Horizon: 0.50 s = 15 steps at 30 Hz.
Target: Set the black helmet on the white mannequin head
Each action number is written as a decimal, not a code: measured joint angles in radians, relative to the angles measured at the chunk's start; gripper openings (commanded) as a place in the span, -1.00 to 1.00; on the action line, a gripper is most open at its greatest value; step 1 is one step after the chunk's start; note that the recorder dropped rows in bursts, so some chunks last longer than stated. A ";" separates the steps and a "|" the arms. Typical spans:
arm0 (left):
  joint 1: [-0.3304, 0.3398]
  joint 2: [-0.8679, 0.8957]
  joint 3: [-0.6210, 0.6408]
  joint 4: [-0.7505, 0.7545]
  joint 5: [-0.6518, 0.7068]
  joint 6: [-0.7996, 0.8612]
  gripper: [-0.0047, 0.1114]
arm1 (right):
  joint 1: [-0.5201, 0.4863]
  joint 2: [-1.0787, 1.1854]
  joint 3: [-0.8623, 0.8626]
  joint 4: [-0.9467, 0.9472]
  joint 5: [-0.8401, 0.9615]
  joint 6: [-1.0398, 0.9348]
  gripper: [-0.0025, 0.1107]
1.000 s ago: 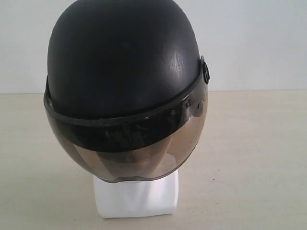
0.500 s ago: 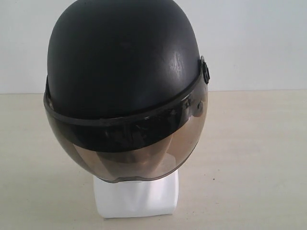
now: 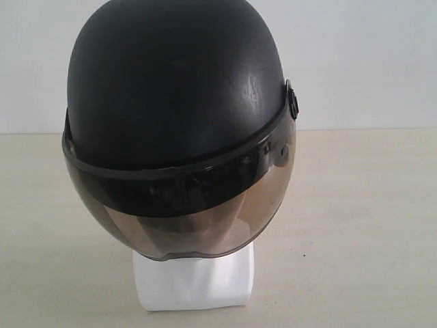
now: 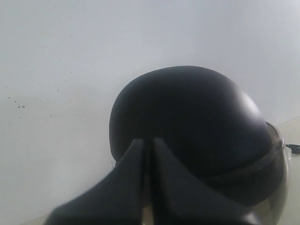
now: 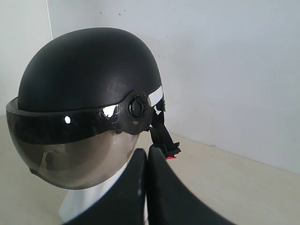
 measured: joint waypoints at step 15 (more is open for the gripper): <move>0.000 0.000 0.000 0.000 0.000 0.000 -0.84 | -0.224 -0.020 0.046 0.020 -0.029 0.001 -0.96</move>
